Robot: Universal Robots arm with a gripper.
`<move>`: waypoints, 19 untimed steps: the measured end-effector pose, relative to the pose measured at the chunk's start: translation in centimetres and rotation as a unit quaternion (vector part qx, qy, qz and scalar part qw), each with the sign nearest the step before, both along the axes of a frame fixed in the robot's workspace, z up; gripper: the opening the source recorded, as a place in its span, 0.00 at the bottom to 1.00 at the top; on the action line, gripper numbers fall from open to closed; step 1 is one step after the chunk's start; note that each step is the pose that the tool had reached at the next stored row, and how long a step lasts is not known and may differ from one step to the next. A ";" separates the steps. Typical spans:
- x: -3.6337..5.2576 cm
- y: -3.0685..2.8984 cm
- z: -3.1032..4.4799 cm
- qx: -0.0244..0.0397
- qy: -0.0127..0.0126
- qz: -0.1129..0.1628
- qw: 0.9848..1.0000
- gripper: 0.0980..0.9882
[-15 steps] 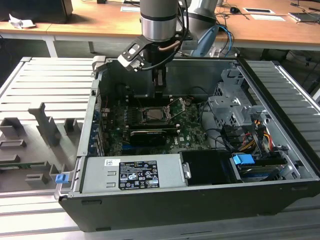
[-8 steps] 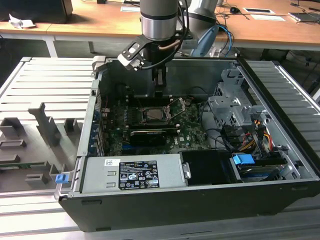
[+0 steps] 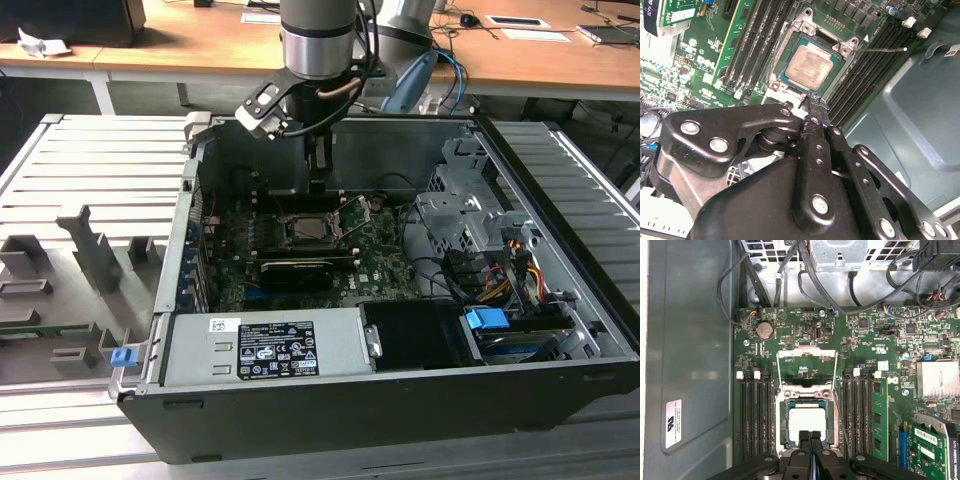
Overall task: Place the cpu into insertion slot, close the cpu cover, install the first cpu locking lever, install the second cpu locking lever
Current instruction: 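Close the cpu cover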
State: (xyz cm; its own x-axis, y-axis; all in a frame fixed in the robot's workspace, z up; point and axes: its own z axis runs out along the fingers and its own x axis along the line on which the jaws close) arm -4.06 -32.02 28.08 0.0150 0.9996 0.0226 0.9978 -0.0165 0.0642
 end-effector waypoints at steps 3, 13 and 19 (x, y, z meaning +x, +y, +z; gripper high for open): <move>0.00 0.00 0.08 0.000 0.000 0.000 1.000 0.01; 0.00 0.00 0.29 0.000 0.000 0.000 1.000 0.01; 0.00 0.00 0.46 0.000 0.000 0.000 1.000 0.01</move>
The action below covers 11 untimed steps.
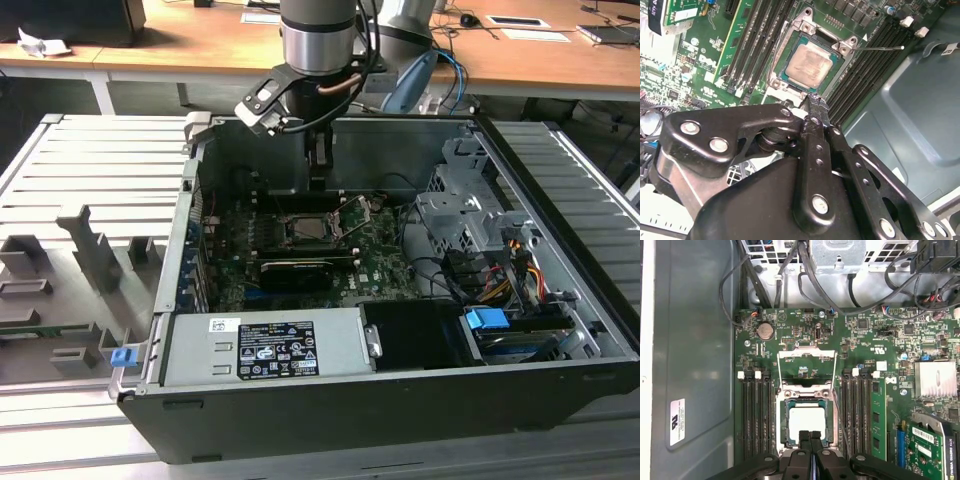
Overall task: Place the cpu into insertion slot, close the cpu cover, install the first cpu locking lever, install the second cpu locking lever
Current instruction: 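Close the cpu cover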
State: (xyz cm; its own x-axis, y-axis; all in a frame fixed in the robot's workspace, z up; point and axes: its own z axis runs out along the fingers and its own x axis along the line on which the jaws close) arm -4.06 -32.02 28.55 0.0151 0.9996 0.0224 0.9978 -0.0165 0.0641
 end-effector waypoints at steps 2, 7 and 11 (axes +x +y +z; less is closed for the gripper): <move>0.00 0.00 0.09 0.000 0.000 0.000 1.000 0.01; 0.00 0.00 0.77 0.000 0.000 0.000 1.000 0.01; 0.35 0.00 0.81 0.000 0.000 0.000 1.000 0.01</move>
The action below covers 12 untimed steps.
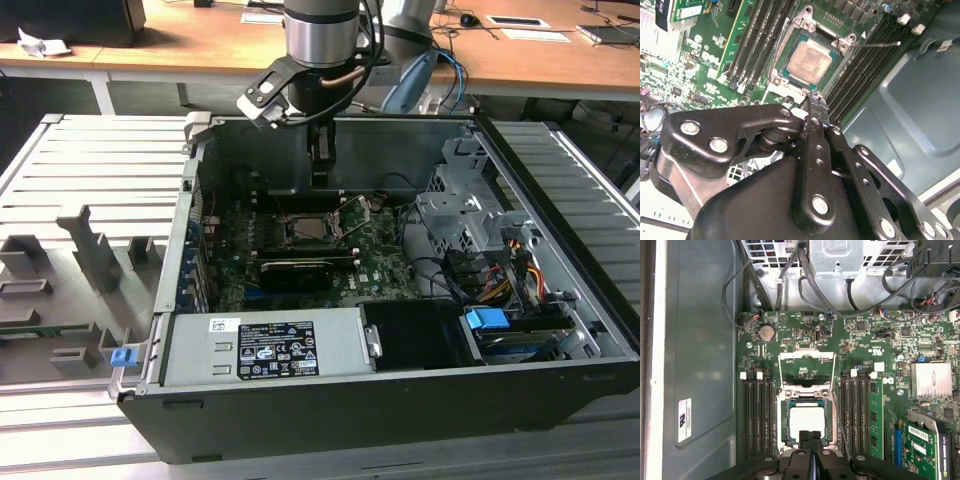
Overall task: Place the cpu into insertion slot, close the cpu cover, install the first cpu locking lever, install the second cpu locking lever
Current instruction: 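Close the cpu cover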
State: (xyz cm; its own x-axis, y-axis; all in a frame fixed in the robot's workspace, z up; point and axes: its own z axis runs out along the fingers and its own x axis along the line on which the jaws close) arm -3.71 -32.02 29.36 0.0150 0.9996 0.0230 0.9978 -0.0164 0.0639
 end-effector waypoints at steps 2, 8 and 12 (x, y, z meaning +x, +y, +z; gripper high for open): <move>0.32 0.00 0.00 0.000 0.000 0.000 1.000 0.01; 0.84 0.00 0.00 0.000 0.000 0.000 1.000 0.01; 1.19 0.00 0.00 0.000 0.000 0.000 1.000 0.01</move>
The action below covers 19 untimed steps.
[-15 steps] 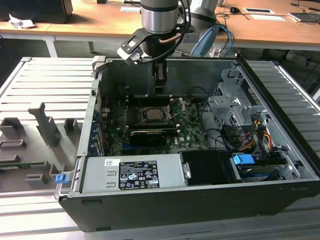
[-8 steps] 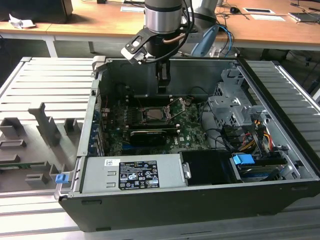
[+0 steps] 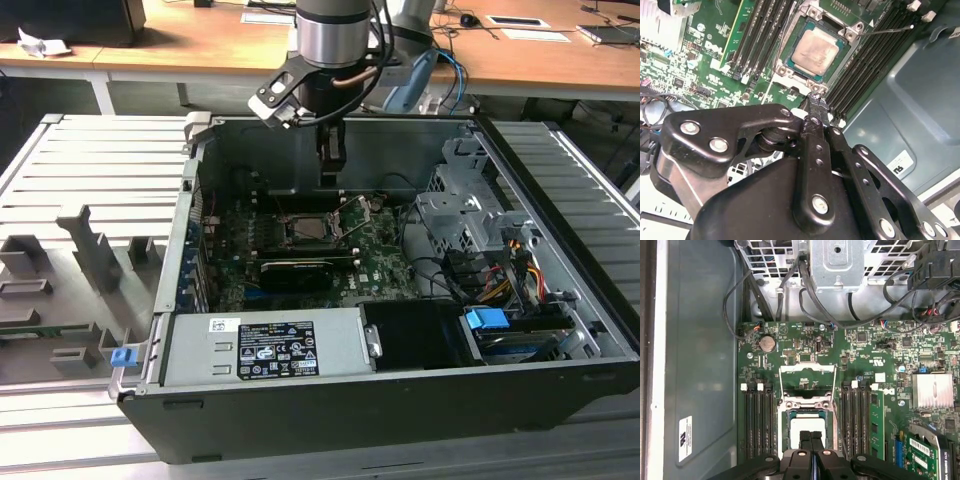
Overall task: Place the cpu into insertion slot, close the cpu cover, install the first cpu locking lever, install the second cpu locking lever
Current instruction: 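Close the cpu cover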
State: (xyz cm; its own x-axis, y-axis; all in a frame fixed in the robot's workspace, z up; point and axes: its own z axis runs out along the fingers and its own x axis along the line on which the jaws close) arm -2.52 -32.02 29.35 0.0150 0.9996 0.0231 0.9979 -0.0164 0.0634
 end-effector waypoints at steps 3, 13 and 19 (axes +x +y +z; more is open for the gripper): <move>0.25 0.00 0.00 0.000 0.000 0.000 1.000 0.01; 1.23 0.00 0.00 0.000 0.001 0.000 1.000 0.01; 2.28 0.00 0.00 0.000 0.002 0.000 1.000 0.01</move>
State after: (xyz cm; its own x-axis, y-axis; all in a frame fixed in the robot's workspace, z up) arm -0.24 -32.02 29.36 0.0151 0.9996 0.0230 0.9981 -0.0164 0.0598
